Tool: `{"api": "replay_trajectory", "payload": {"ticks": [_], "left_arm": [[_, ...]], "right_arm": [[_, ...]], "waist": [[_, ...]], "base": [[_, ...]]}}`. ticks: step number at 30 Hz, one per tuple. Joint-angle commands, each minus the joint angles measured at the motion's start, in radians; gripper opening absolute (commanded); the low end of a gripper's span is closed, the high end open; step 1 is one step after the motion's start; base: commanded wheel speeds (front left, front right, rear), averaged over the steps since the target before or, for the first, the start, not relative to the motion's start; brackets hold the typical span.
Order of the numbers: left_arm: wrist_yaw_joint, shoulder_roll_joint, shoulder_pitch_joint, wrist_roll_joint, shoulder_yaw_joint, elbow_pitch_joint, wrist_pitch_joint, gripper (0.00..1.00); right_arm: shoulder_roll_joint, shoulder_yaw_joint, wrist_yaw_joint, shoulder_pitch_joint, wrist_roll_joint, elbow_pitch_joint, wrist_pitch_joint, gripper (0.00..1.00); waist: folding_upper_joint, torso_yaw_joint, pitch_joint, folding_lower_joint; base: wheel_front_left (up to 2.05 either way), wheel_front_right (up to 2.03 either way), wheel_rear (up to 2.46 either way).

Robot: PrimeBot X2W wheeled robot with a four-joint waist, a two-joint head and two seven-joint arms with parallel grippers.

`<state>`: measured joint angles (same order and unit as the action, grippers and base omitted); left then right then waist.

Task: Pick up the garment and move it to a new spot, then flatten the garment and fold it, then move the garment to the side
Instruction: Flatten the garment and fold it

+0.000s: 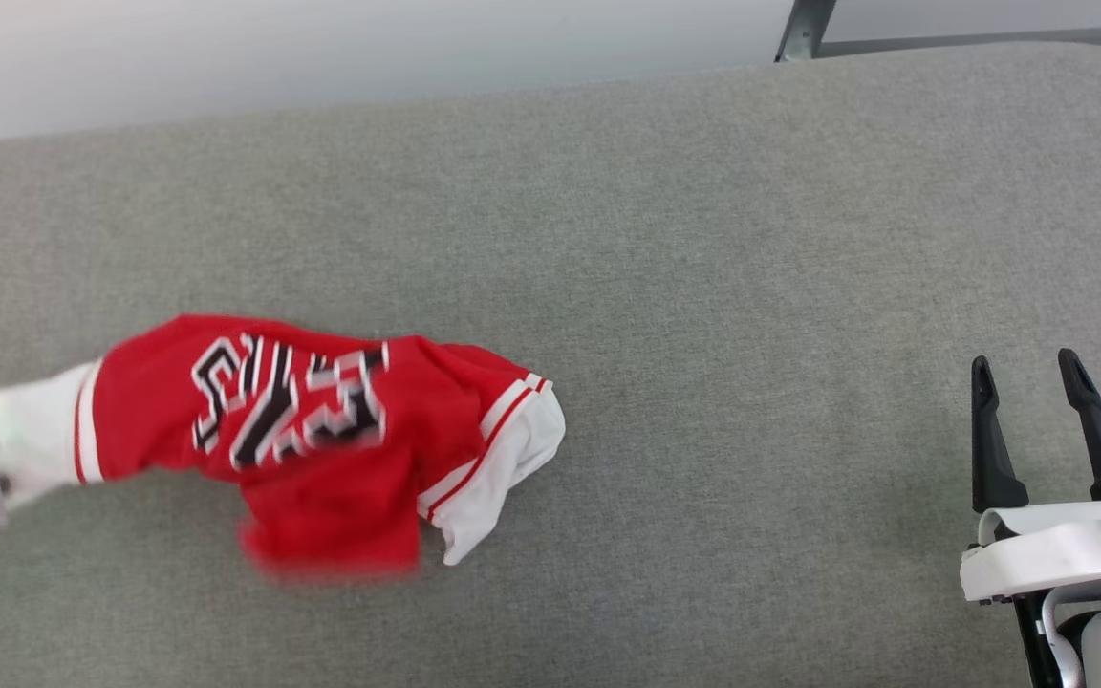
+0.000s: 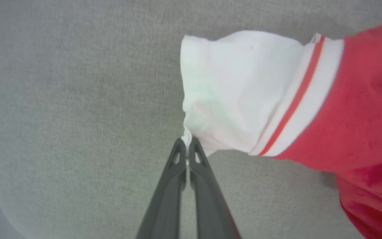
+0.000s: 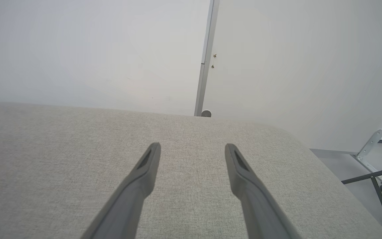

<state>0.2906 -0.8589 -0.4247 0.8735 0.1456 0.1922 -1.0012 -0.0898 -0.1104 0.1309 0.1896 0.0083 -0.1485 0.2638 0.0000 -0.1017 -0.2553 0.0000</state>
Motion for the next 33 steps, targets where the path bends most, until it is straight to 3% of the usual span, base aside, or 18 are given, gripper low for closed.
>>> {"api": "replay_trajectory", "payload": {"ticks": [1,16,17,18,20,21,22,28,33], "left_arm": [[0.013,0.009,0.042,0.011,-0.009,-0.007,0.008,0.00],[0.011,0.075,0.169,0.043,-0.014,0.039,0.074,0.00],[0.009,0.076,0.172,0.038,-0.015,0.038,0.086,0.15],[0.011,0.080,0.173,0.035,-0.021,0.037,0.103,0.49],[0.010,0.089,0.183,0.041,-0.026,0.039,0.120,0.64],[0.003,0.088,0.186,0.038,-0.025,0.041,0.129,0.88],[0.004,0.088,0.187,0.037,-0.028,0.042,0.135,1.00],[-0.014,0.100,0.185,0.030,-0.037,0.004,0.191,1.00],[-0.083,0.133,0.181,0.017,-0.044,-0.065,0.318,1.00]], "right_arm": [[-0.003,0.003,0.000,-0.008,-0.002,-0.004,0.001,1.00],[-0.008,0.033,0.000,-0.013,0.006,-0.026,0.001,1.00],[-0.009,0.035,0.000,-0.017,0.007,-0.027,0.001,1.00],[-0.010,0.038,0.000,-0.021,0.008,-0.028,0.001,1.00],[-0.012,0.047,0.000,-0.022,0.011,-0.033,0.001,1.00],[-0.015,0.050,0.000,-0.024,0.011,-0.033,0.001,1.00],[-0.015,0.057,0.000,-0.027,0.012,-0.035,0.001,1.00],[-0.033,0.103,0.000,-0.036,0.034,-0.058,0.001,1.00],[-0.048,0.130,0.000,-0.036,0.050,-0.074,0.001,1.00]], "waist": [[0.0000,0.009,0.009,0.0000],[0.0000,0.029,0.061,0.0000],[0.0000,0.030,0.067,0.0000],[0.0000,0.032,0.073,0.0000],[0.0000,0.034,0.085,0.0000],[0.0000,0.037,0.092,0.0000],[0.0000,0.039,0.097,0.0000],[0.0000,0.055,0.128,0.0000],[0.0000,0.082,0.165,0.0000]], "base": [[0.00,0.00,0.00],[0.00,0.00,0.00],[0.00,0.00,0.00],[0.00,0.00,0.00],[0.00,0.00,0.00],[0.00,0.00,0.00],[0.00,0.00,0.00],[0.00,0.00,0.00],[0.00,0.00,0.00]]}}
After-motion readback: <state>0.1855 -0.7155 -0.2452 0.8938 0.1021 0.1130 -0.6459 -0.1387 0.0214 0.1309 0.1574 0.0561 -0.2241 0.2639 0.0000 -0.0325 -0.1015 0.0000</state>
